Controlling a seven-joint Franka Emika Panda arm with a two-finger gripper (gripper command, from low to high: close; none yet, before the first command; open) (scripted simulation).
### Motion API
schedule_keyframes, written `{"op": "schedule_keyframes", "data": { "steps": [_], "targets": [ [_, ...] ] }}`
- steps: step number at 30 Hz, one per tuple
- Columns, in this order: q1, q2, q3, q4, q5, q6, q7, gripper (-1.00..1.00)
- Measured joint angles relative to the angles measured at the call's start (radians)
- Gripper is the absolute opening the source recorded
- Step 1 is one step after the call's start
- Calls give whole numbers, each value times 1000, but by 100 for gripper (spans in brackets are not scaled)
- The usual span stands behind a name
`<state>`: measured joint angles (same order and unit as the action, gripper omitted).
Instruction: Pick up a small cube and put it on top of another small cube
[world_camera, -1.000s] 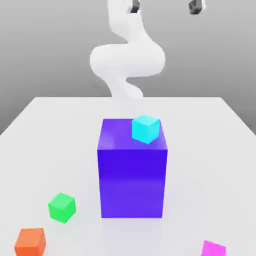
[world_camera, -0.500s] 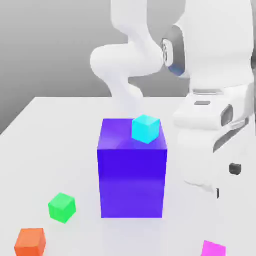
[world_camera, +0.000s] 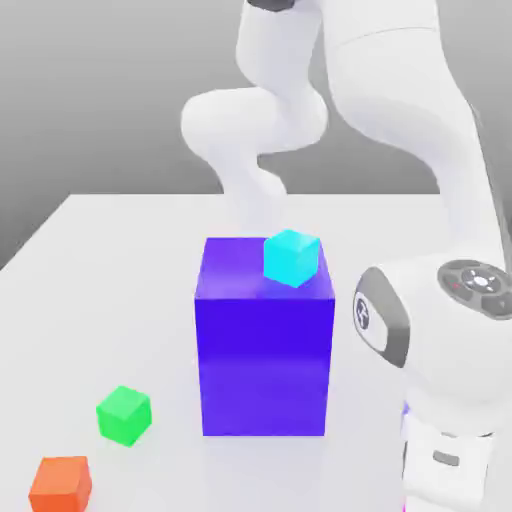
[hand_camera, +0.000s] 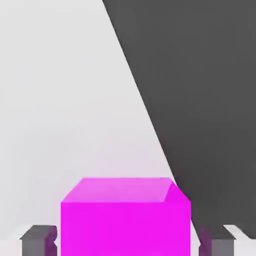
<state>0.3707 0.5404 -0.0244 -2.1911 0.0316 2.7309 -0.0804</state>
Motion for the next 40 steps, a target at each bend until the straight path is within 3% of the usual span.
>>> {"op": "schedule_keyframes", "data": {
  "steps": [9,23,27,30,37,38,40],
  "targets": [
    [-9,-127,-23,-10,-40,-102,-42,-100],
    [-347,-418,-228,-281,-194,-79,-717,-100],
    [-471,-520,-279,-407,-158,-73,-929,-100],
    [-530,-570,-289,-496,-79,-65,-1068,-100],
    [-514,-404,-256,-504,96,93,-1209,-100],
    [-524,-381,-242,-504,117,114,-1224,100],
    [-524,-381,-242,-504,117,114,-1224,100]
  ]
}}
